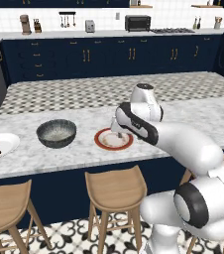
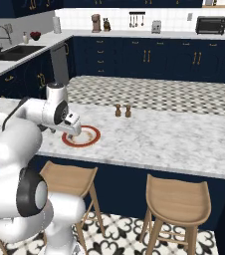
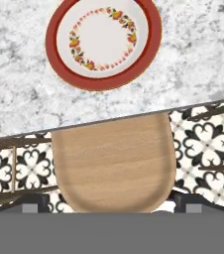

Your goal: Pick the chicken drumstick and garlic from their plates and place them in the bowl. Then put the bowl in the fridge.

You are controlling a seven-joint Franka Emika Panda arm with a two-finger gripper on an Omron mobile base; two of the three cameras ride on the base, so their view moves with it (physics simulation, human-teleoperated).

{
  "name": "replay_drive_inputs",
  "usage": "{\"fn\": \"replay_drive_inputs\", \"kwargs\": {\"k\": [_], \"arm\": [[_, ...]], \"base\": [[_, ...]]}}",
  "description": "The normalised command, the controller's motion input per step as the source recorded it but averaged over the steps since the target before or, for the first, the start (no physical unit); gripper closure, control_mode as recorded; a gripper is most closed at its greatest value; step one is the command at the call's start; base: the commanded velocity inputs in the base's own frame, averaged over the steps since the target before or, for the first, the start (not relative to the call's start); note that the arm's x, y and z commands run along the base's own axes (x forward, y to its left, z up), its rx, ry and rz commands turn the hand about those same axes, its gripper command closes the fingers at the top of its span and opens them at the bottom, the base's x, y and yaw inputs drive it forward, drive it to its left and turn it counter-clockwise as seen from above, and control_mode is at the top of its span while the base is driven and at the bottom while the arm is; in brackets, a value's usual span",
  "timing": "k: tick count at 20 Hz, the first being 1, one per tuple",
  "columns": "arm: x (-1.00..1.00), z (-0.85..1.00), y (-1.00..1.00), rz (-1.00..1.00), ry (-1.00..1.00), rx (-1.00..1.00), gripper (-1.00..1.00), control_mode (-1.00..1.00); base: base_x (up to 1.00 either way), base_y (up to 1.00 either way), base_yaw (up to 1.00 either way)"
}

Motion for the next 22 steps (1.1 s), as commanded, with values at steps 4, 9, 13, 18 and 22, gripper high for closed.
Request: {"fn": "replay_drive_inputs", "kwargs": {"k": [4,9,13,18,22], "arm": [[-0.44,0.14,-0.03,0.0,-0.11,-0.11,-1.0,-1.0],[-0.3,0.21,-0.36,0.01,-0.03,-0.02,-1.0,-1.0],[-0.55,0.11,-0.11,0.01,-0.07,0.0,-1.0,1.0],[0.0,0.0,0.0,0.0,0.0,0.0,-1.0,1.0],[0.0,0.0,0.0,0.0,0.0,0.0,-1.0,1.0]], "base": [[0.0,0.0,0.0],[0.0,0.0,0.0],[-0.14,0.07,0.01],[-0.77,0.86,0.02],[-0.41,1.0,0.0]]}}
